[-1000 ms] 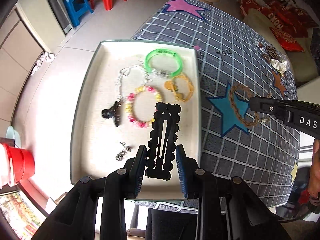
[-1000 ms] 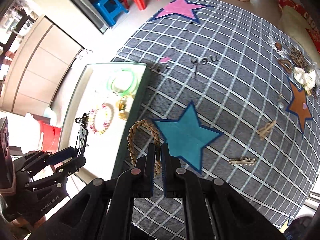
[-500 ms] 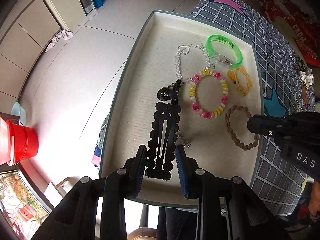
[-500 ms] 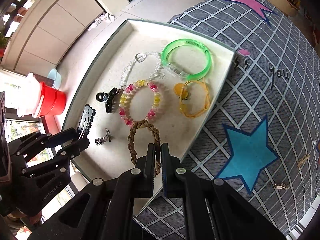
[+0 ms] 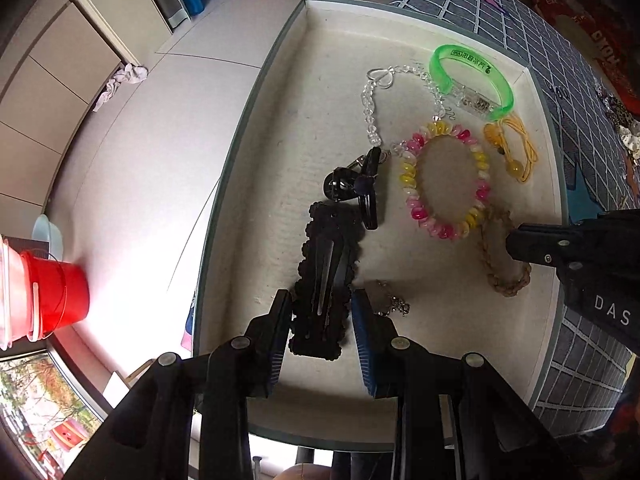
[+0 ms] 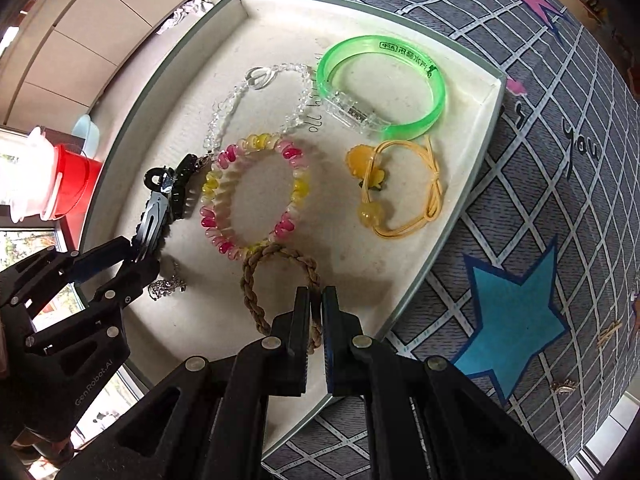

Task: Organize jewelry
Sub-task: 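Open the left tool dropping the hair clip while the right tool releases the braided bracelet into the tray, then move the left tool to the gold rhinestone barrette while the right tool reaches the tan knotted hair tie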

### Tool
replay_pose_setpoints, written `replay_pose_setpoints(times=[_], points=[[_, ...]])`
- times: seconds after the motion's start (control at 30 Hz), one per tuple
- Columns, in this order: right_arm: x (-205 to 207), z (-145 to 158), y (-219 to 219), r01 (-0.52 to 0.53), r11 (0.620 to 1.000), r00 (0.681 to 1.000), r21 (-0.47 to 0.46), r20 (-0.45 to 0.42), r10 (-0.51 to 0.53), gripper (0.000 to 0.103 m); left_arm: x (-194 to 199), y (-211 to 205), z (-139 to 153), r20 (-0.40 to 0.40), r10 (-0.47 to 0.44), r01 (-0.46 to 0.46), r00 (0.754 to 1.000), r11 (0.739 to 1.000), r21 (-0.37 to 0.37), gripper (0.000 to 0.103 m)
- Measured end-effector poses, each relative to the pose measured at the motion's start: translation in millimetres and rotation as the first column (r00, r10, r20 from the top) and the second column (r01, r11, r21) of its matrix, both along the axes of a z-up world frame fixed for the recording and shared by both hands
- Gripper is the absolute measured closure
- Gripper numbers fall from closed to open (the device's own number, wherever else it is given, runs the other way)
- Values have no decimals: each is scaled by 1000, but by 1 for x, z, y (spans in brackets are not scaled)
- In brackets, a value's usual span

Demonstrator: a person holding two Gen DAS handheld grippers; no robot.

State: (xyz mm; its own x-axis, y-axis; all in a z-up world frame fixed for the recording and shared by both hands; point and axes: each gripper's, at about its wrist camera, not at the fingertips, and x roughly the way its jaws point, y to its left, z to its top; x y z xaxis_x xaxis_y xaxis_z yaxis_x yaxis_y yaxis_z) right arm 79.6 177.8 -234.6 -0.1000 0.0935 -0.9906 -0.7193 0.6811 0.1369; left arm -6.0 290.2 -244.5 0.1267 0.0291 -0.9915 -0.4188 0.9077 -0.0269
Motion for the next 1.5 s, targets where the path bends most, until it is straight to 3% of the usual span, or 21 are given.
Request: replay_pose_setpoints(times=[0.1,0.17,0.37,0.43,0.53,0.7,0.73,0.8,0.83,0.97,1.0,1.03,1.33,1.5], points=[[2,-1,-2,4,1000,1000,4,2,-4,97,1,-3,0,-3,-8,8,1000,1000,14,61],[2,-1,-1,1,1000,1000,1,5,-1,96,3,-5,1,-10,-9,10,1000,999,45,35],[2,-1,-1,9,1000,1000,8,-18,-9,91,2,-9,10,-6,-16,16,1000,997,77,35],[5,2,-2,23,999,999,23,-25,-23,72,1,-12,12,-11,-22,22,1000,996,83,35],[9,12,-4,42,997,999,58,-27,-41,56,0,-16,16,-17,-31,32,999,996,87,35],[16,38,-7,78,990,997,118,-9,-77,48,-2,-26,28,-16,-35,36,999,994,104,35],[19,43,-9,89,988,996,126,-5,-89,42,-3,-28,32,-10,-35,36,999,993,110,35],[23,52,-17,116,983,993,145,-1,-117,33,-2,-32,38,2,-34,34,999,991,126,15],[26,56,-23,132,979,991,154,0,-133,32,-2,-34,42,14,-30,28,999,990,141,0],[36,69,-54,190,969,981,161,7,-193,32,5,-48,57,34,-59,53,998,986,156,0],[39,71,-63,210,965,977,160,6,-214,26,10,-51,59,30,-74,68,997,986,152,0],[41,73,-74,233,959,971,163,4,-237,21,14,-56,60,24,-91,87,996,985,150,0],[60,68,-191,459,881,887,113,-4,-462,21,61,-123,88,69,-278,264,958,950,167,0],[86,54,-253,601,796,799,70,-17,-602,21,85,-166,89,81,-362,349,929,926,143,0]])
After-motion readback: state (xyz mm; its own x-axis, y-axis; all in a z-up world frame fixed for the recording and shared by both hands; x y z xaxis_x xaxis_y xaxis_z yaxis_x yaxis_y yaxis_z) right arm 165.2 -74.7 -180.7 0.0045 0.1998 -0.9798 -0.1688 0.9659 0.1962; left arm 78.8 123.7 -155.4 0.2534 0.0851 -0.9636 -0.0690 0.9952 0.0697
